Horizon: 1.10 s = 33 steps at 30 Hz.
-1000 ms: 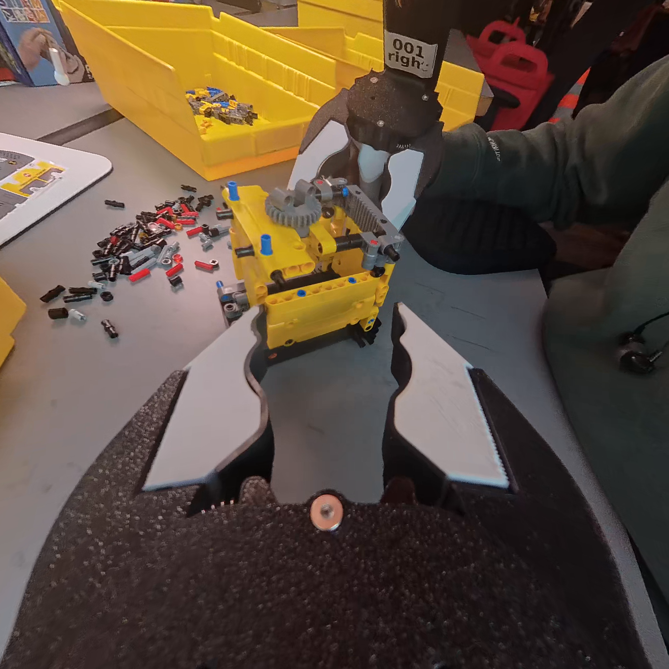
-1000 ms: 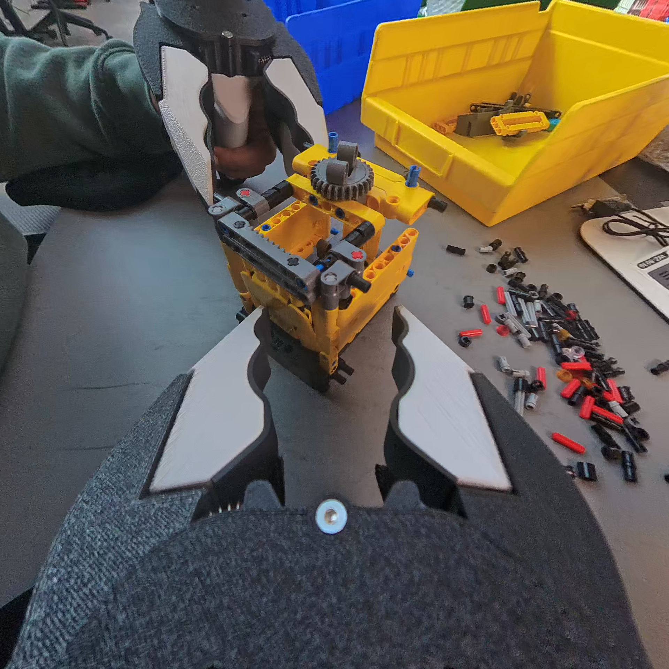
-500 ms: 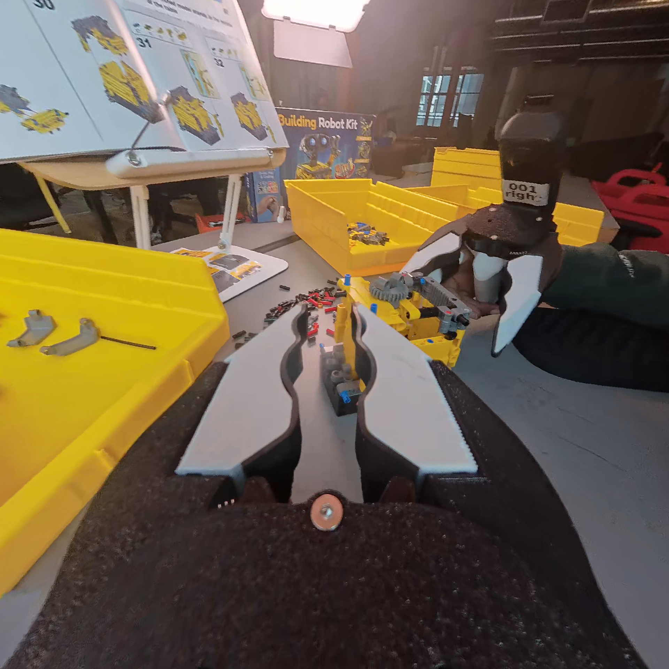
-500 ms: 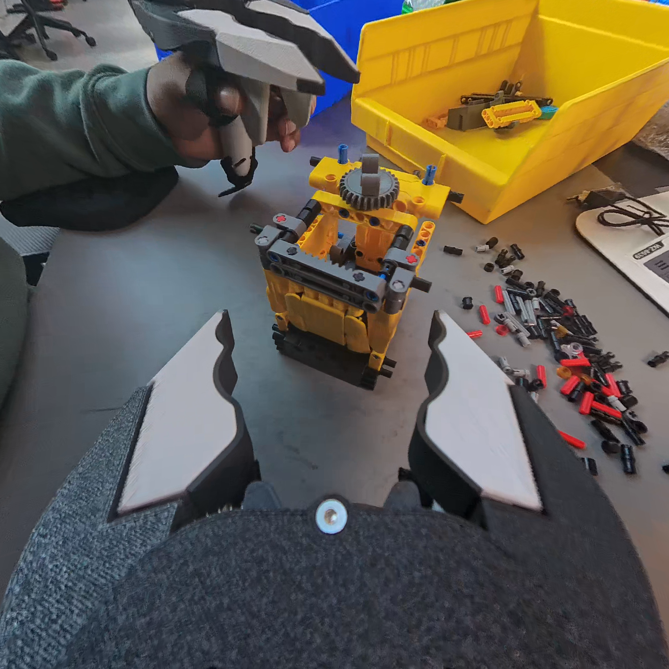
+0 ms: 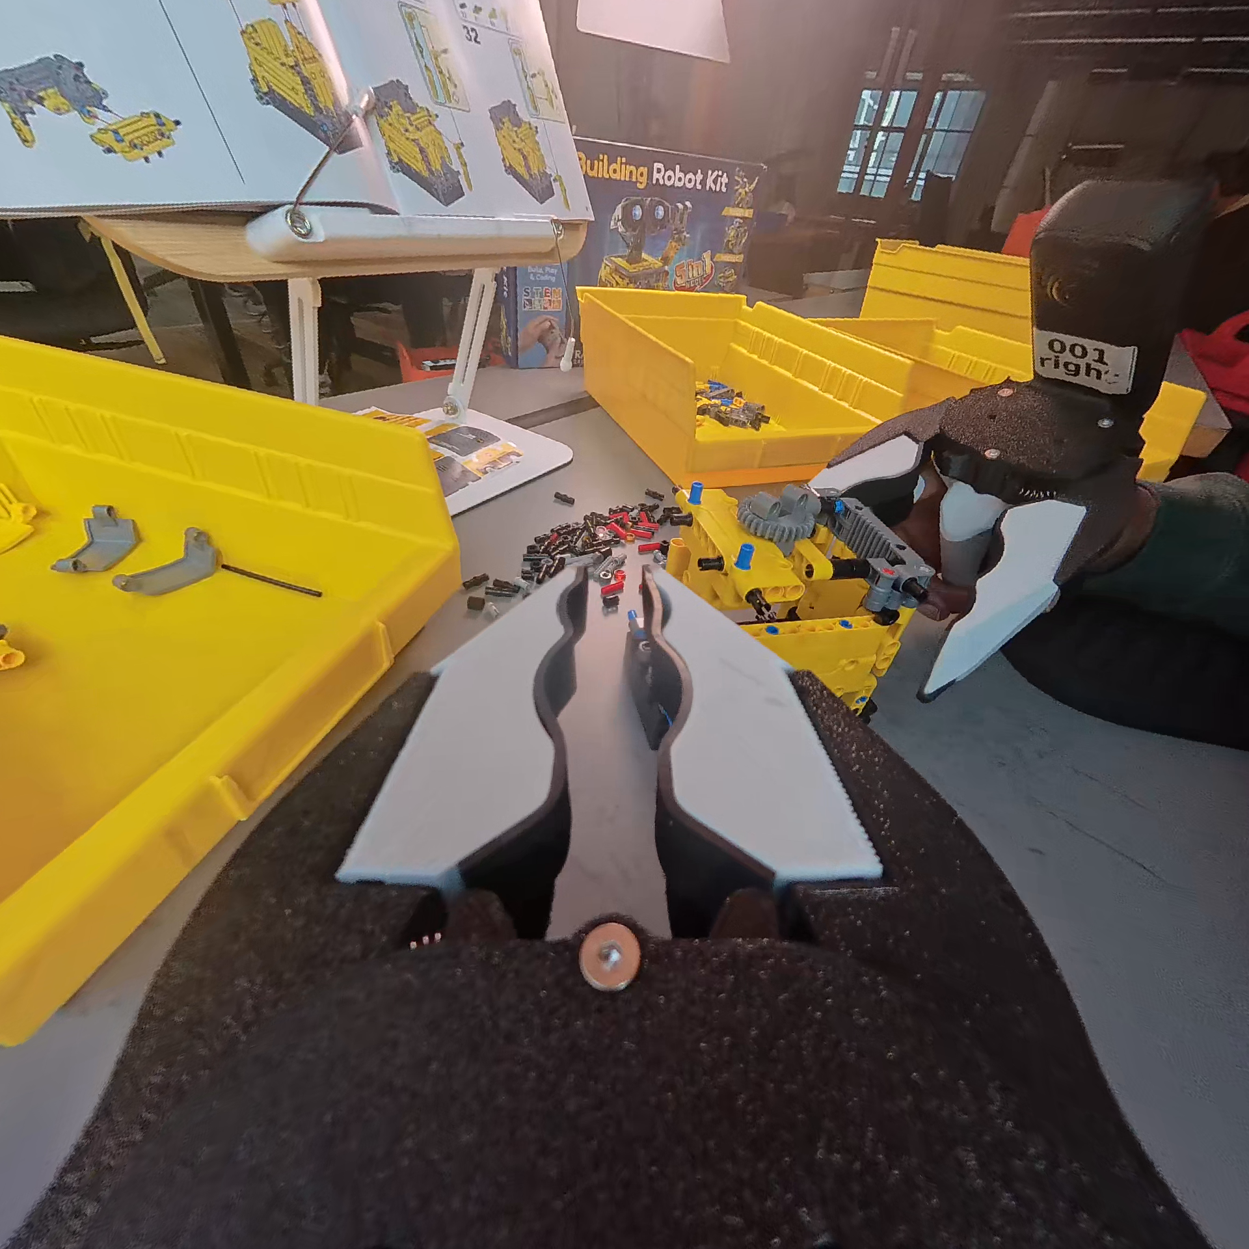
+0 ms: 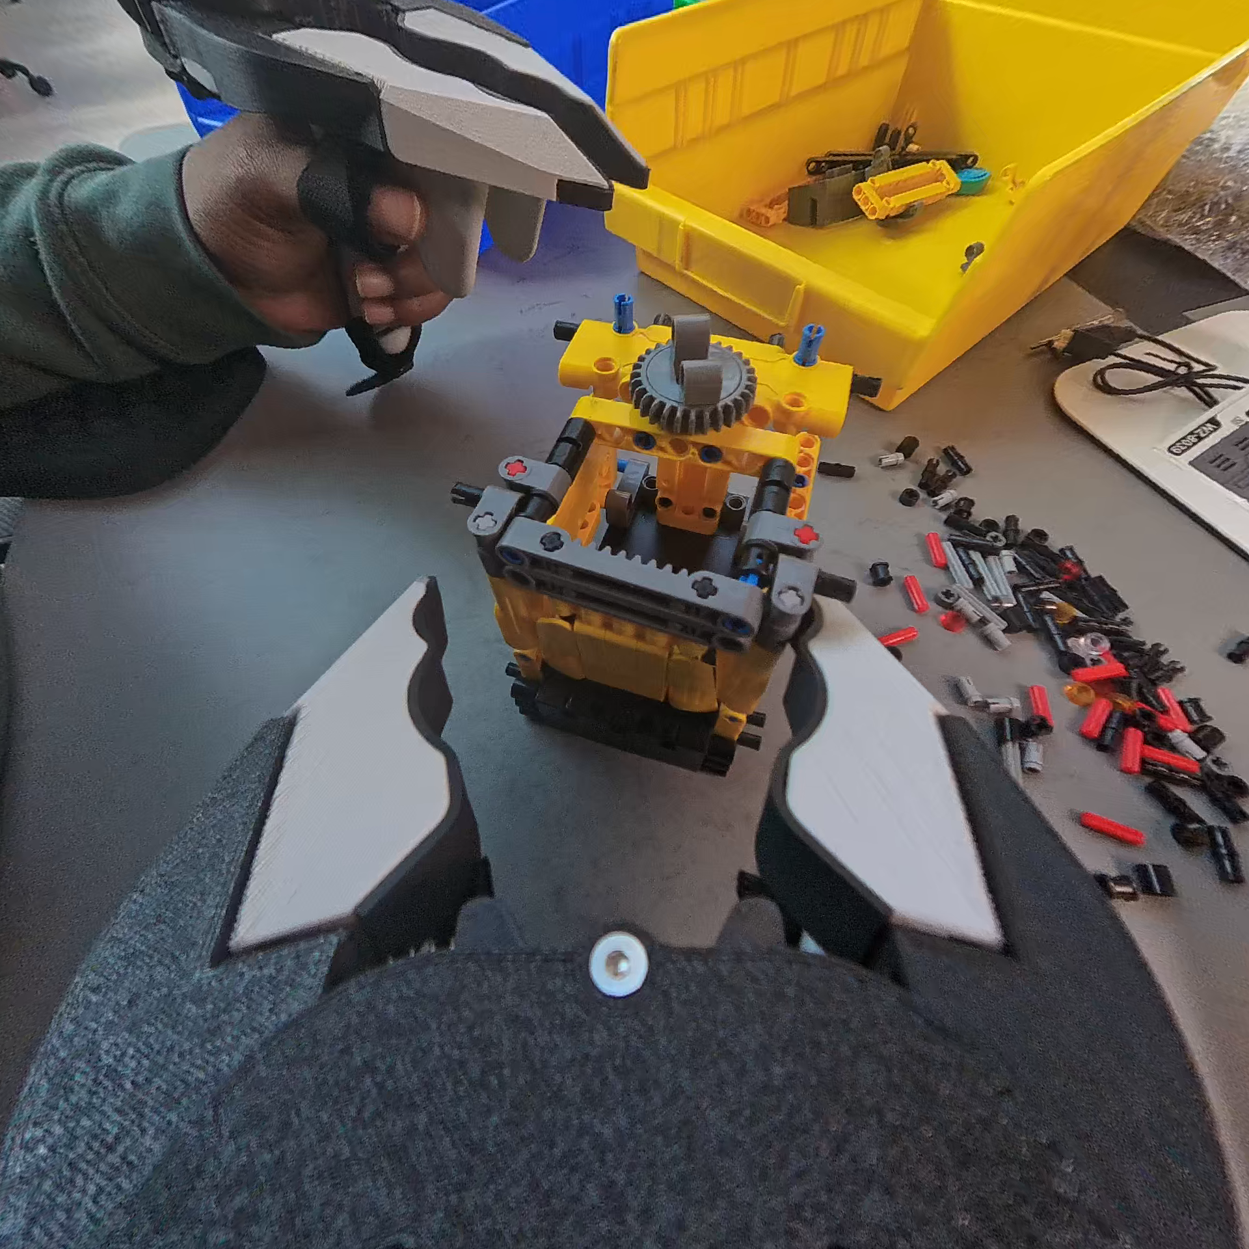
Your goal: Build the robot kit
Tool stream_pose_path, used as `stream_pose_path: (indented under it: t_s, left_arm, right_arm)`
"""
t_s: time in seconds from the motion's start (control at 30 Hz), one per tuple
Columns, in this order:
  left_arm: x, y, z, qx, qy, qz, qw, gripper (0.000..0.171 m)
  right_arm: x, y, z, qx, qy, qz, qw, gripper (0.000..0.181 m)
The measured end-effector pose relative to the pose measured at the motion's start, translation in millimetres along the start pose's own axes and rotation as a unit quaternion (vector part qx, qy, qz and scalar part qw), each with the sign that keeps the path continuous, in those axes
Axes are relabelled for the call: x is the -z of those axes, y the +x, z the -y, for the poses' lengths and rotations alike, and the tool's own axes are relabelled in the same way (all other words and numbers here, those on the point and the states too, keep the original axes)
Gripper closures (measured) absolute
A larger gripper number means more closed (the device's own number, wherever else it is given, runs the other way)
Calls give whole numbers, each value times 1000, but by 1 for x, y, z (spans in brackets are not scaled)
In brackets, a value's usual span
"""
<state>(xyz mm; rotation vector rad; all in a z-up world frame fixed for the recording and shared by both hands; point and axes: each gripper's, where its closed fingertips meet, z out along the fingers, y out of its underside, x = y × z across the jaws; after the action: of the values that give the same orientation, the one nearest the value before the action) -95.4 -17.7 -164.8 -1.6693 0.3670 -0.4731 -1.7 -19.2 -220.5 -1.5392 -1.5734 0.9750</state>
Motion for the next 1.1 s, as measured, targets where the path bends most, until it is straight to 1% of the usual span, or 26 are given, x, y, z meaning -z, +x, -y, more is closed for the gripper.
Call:
stream_pose_path:
  t_s: [0.07,0.1,0.2,0.33,0.7,0.97,1.1]
  left_arm:
    - [-1,-3,-2,0,-4,7,1000,151]
    - [-1,-4,-3,3,-8,8,1000,148]
    - [-2,-6,-6,10,-13,12,1000,142]
    - [-5,-8,-5,8,-9,20,1000,136]
    - [-5,-16,-11,-18,-17,51,998,135]
    - [-7,-14,-13,-28,-25,49,998,133]
    - [-9,-12,-13,-31,-25,41,998,126]
  right_arm:
    - [-2,9,-6,20,-9,-23,999,90]
    - [-2,12,-7,23,-8,-24,999,88]
    - [-3,20,-6,-15,2,-24,1000,97]
    - [-7,33,-5,-2,-1,-58,998,98]
    - [-9,35,-10,24,-16,-97,995,95]
    - [-7,34,-10,17,-10,-96,995,95]
    - [-10,35,-7,6,-6,-87,996,94]
